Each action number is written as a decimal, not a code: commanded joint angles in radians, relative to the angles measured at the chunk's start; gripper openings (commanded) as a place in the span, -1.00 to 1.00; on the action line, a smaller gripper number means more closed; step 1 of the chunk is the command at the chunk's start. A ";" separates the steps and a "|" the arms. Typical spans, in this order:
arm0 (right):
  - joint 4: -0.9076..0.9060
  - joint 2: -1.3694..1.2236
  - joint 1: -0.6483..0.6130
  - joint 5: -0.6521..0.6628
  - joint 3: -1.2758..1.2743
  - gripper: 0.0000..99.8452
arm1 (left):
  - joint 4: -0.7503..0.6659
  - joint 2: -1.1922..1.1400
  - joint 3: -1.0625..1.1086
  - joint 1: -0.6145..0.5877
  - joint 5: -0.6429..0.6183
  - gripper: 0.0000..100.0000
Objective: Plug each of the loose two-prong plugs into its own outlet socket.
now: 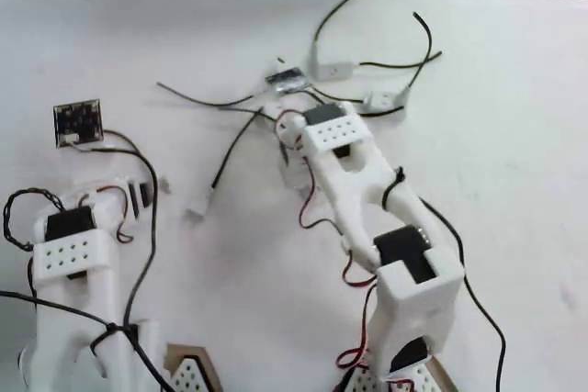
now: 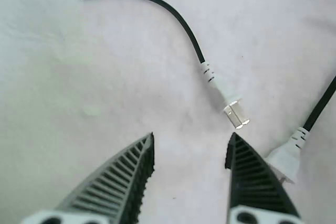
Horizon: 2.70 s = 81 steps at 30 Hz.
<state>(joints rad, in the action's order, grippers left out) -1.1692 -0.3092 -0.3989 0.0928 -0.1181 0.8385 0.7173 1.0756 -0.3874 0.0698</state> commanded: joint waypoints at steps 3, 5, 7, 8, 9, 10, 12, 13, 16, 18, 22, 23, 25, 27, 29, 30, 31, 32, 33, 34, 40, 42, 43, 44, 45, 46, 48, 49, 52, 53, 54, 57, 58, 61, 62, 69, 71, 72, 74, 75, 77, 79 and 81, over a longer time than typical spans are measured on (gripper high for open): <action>0.013 0.015 0.039 0.008 0.009 -0.58 | -0.017 0.028 -0.038 -0.004 -0.005 -0.55; 0.010 0.015 0.031 0.008 0.009 -0.59 | -0.017 0.028 -0.038 -0.004 -0.005 -0.55; 0.013 0.007 0.016 0.008 0.009 -0.59 | -0.017 0.028 -0.038 -0.004 -0.005 -0.55; 0.013 0.007 0.012 0.008 0.008 -0.59 | -0.017 0.028 -0.038 -0.004 -0.005 -0.55; 0.013 0.007 0.008 0.006 0.008 -0.58 | -0.017 0.028 -0.038 -0.004 -0.005 -0.55; 0.016 0.007 0.010 0.005 0.008 -0.58 | -0.017 0.028 -0.038 -0.004 -0.005 -0.55; 0.042 0.007 0.013 0.000 0.008 -0.59 | -0.017 0.028 -0.038 -0.004 -0.005 -0.55; 0.051 0.007 0.015 0.000 0.002 -0.59 | -0.017 0.028 -0.038 -0.004 -0.005 -0.55; 0.048 -0.010 0.005 -0.003 0.002 -0.59 | -0.017 0.028 -0.038 -0.004 -0.005 -0.55; 0.044 -0.027 -0.019 -0.041 0.002 -0.66 | -0.017 0.028 -0.038 -0.004 -0.005 -0.55; 0.036 -0.028 -0.048 -0.258 0.009 -0.98 | -0.017 0.027 -0.038 -0.004 -0.005 -0.55; 0.035 -0.021 -0.050 -0.313 0.008 -0.96 | -0.017 0.027 -0.038 -0.004 -0.005 -0.55; 0.018 -0.002 -0.051 -0.428 0.003 -0.94 | -0.017 0.027 -0.038 -0.004 -0.005 -0.55; 0.008 0.019 -0.051 -0.543 0.009 -0.97 | -0.017 0.025 -0.038 -0.004 -0.005 -0.55; -0.016 0.048 -0.053 -0.634 0.008 -0.96 | -0.018 0.025 -0.038 -0.004 -0.005 -0.55; -0.028 0.064 -0.054 -0.672 0.008 -0.96 | -0.018 0.025 -0.038 -0.004 -0.005 -0.55; -0.038 0.076 -0.059 -0.704 0.009 -0.96 | -0.018 0.025 -0.038 -0.004 -0.005 -0.55; -0.042 0.090 -0.062 -0.732 0.009 -0.95 | -0.018 0.025 -0.038 -0.004 -0.005 -0.55; -0.044 0.101 -0.064 -0.755 0.008 -0.95 | -0.018 0.025 -0.038 -0.004 -0.005 -0.55; -0.053 0.107 -0.067 -0.778 0.009 -0.95 | -0.018 0.025 -0.038 -0.004 -0.005 -0.55; -0.068 0.107 -0.101 -0.812 0.008 -0.62 | -0.018 0.025 -0.038 -0.004 -0.005 -0.55; -0.097 0.116 -0.107 -0.810 0.011 -0.50 | -0.018 0.025 -0.038 -0.004 -0.005 -0.55; -0.116 0.127 -0.113 -0.810 0.018 -0.48 | -0.018 0.025 -0.038 -0.004 -0.005 -0.55; -0.139 0.143 -0.120 -0.809 0.034 -0.48 | -0.018 0.025 -0.038 -0.004 -0.005 -0.55; -0.160 0.159 -0.131 -0.809 0.049 -0.49 | -0.018 0.025 -0.038 -0.004 -0.005 -0.55; -0.183 0.177 -0.142 -0.809 0.066 -0.51 | -0.018 0.027 -0.038 -0.004 -0.006 -0.55; -0.222 0.214 -0.165 -0.807 0.110 -0.55 | -0.018 0.028 -0.038 -0.008 -0.008 -0.55; -0.234 0.228 -0.179 -0.807 0.130 -0.56 | -0.018 0.028 -0.040 -0.010 -0.009 -0.55; -0.234 0.249 -0.226 -0.761 0.166 -0.59 | -0.018 0.028 -0.041 -0.012 -0.011 -0.55; -0.228 0.249 -0.246 -0.752 0.172 -0.59 | -0.018 0.030 -0.043 -0.015 -0.011 -0.55; -0.208 0.249 -0.269 -0.747 0.166 -0.59 | -0.018 0.030 -0.043 -0.028 -0.011 -0.55; -0.128 0.223 -0.343 -0.747 0.138 -0.59 | -0.044 0.030 -0.043 -0.079 -0.035 -0.55; -0.099 0.202 -0.364 -0.747 0.133 -0.59 | -0.054 0.030 -0.043 -0.091 -0.057 -0.55; -0.019 0.108 -0.415 -0.747 0.141 -0.59 | -0.054 0.030 -0.043 -0.122 -0.086 -0.55; 0.007 0.073 -0.429 -0.747 0.146 -0.59 | -0.054 0.030 -0.043 -0.124 -0.087 -0.55; 0.041 -0.157 -0.476 -0.832 0.296 -0.59 | -0.054 0.030 -0.044 -0.124 -0.087 -0.55; 0.041 -0.208 -0.476 -0.859 0.341 -0.59 | -0.054 0.030 -0.044 -0.124 -0.087 -0.55; 0.041 -0.231 -0.476 -0.873 0.361 -0.59 | -0.054 0.030 -0.044 -0.124 -0.086 -0.55; 0.041 -0.268 -0.476 -0.888 0.396 -0.64 | -0.054 0.030 -0.044 -0.124 -0.084 -0.55; 0.041 -0.282 -0.476 -0.895 0.408 -0.70 | -0.054 0.030 -0.044 -0.124 -0.084 -0.55; 0.041 -0.302 -0.476 -0.905 0.427 -0.82 | -0.054 0.030 -0.044 -0.122 -0.084 -0.55; 0.041 -0.318 -0.476 -0.904 0.443 -0.92 | -0.054 0.030 -0.044 -0.120 -0.083 -0.55; 0.041 -0.332 -0.479 -0.904 0.450 -0.95 | -0.054 0.030 -0.044 -0.120 -0.083 -0.55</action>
<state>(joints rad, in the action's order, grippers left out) -1.1308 -0.6375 -0.8654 -0.8063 0.3023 0.8048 0.7173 1.0756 -0.5025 -0.0084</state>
